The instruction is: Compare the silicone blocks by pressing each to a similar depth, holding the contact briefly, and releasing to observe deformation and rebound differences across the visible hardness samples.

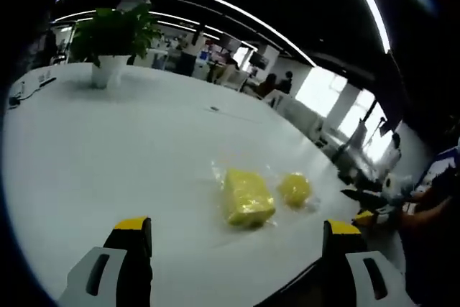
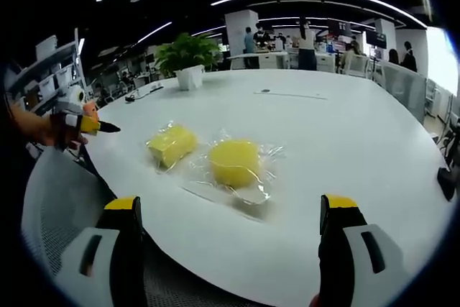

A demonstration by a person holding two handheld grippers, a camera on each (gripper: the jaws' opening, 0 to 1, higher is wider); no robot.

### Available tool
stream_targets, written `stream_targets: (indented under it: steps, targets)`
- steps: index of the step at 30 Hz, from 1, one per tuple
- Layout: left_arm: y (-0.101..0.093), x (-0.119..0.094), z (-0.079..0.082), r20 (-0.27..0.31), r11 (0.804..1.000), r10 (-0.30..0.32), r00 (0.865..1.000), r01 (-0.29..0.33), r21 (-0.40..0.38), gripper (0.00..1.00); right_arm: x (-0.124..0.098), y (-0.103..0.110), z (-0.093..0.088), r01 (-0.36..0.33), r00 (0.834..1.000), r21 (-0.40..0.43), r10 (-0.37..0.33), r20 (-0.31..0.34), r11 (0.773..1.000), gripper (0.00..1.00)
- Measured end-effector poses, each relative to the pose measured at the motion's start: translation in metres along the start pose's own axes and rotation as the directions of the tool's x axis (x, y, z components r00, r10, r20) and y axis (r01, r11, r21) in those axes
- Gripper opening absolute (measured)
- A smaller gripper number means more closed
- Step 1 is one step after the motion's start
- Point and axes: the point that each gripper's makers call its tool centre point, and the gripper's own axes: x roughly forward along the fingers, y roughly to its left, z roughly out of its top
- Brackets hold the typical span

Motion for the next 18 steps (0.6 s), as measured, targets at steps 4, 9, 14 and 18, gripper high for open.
stream_targets:
  steps: [4, 9, 14, 18]
  targets:
    - [-0.001, 0.004, 0.018, -0.009, 1.000, -0.008, 1.000, 0.008, 0.029, 1.00, 0.001, 0.001, 0.000, -0.006, 1.000, 0.002, 0.006, -0.001, 1.000, 0.97]
    - [-0.002, 0.010, 0.036, -0.010, 0.999, -0.015, 1.000, 0.016, 0.035, 1.00, 0.000, 0.002, 0.003, -0.010, 1.000, 0.012, 0.010, 0.014, 1.000, 0.97]
    - [-0.002, 0.021, 0.048, -0.019, 0.999, -0.026, 0.999, 0.026, 0.032, 1.00, 0.000, 0.001, 0.003, -0.012, 1.000, 0.018, 0.012, 0.019, 1.000, 0.96]
    - [0.002, 0.030, 0.054, -0.041, 0.999, -0.024, 0.999, 0.026, 0.047, 1.00, 0.000, 0.001, 0.003, -0.014, 1.000, 0.023, 0.014, 0.018, 1.000, 0.96]
